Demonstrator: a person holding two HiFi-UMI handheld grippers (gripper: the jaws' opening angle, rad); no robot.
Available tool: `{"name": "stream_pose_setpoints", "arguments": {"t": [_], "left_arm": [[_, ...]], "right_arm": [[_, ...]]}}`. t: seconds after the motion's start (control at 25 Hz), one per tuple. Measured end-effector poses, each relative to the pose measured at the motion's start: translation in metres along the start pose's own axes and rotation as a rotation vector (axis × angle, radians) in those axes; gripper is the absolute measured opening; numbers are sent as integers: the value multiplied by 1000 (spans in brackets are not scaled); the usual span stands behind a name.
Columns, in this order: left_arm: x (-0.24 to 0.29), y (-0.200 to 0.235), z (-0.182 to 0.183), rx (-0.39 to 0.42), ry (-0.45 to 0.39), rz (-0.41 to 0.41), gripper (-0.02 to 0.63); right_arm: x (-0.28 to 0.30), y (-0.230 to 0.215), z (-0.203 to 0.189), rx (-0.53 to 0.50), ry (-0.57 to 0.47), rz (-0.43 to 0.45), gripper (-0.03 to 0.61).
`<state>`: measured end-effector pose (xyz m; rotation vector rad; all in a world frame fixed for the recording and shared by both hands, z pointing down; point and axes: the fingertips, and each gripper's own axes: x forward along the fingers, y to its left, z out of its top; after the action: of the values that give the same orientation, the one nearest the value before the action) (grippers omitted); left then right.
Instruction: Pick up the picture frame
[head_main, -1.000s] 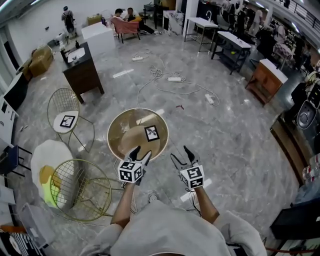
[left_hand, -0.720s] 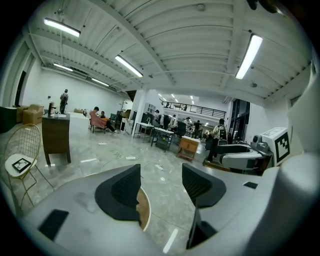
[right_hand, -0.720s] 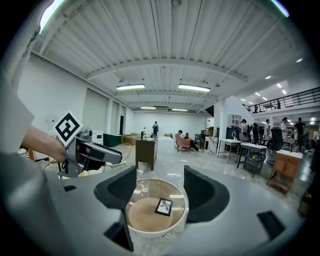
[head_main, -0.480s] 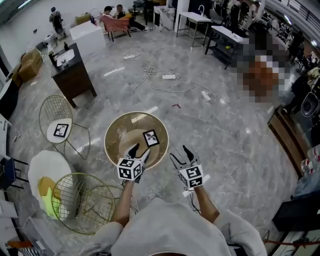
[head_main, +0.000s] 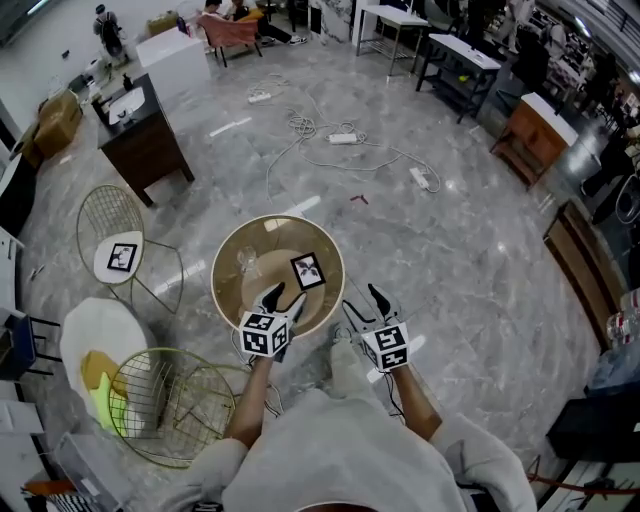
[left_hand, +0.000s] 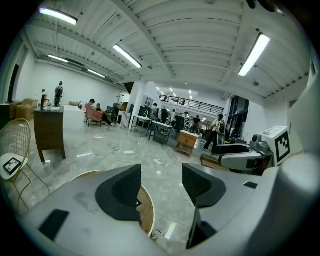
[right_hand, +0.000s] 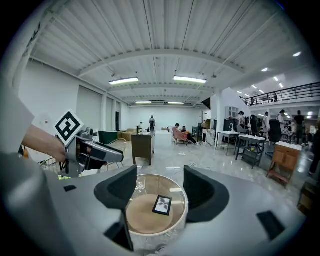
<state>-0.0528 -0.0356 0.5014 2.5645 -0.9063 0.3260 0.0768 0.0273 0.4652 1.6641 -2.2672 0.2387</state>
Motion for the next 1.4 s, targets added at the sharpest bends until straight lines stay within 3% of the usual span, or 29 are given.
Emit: {"name": "stream_pose_setpoints", "arguments": {"t": [0.32, 0.8, 1.2, 1.4], "left_arm": [[38, 37, 17, -12, 21, 60, 241], [113, 85, 51, -91, 52, 167, 241], [158, 115, 59, -140, 98, 253, 241], [165, 128, 45, -166, 141, 276, 241]], "right_arm": [[58, -28, 9, 7, 11, 52, 281], [151, -92, 25, 22, 53, 160, 281], [203, -125, 17, 52, 104, 258, 281], [223, -123, 2, 70, 141, 293, 281]]}}
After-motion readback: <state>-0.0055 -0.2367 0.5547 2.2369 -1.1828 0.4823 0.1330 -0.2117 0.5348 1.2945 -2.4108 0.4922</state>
